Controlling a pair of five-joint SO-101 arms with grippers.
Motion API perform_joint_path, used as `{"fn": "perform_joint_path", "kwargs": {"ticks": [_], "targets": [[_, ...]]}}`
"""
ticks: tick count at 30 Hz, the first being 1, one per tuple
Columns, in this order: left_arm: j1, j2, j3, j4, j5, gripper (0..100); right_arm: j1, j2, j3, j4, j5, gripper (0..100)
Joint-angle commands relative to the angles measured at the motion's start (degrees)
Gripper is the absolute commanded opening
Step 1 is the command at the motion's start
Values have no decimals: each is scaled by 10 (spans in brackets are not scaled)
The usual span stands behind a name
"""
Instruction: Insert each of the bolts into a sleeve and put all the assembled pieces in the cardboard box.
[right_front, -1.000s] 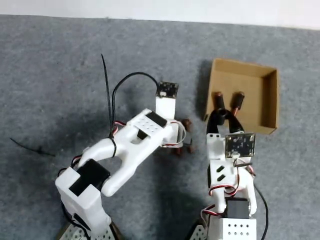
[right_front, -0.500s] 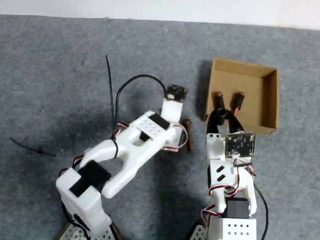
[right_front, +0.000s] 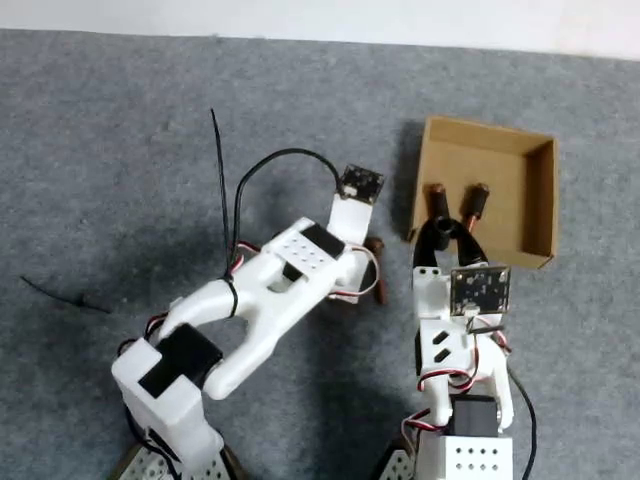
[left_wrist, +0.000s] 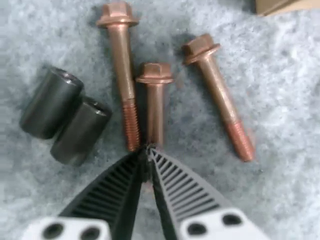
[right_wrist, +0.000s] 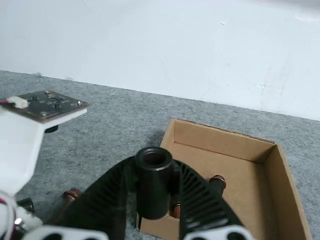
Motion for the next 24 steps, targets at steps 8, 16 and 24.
{"fn": "perform_joint_path", "kwargs": {"ticks": [8, 16, 24], "targets": [[-1, -5, -21, 24, -2, 11, 6, -13, 75, -18, 3, 5], [-2, -8, -18, 26, 3, 181, 6, -13, 75, -18, 3, 5], [-2, -19, -20, 41, 4, 216, 6, -13, 75, -27, 3, 5]]}}
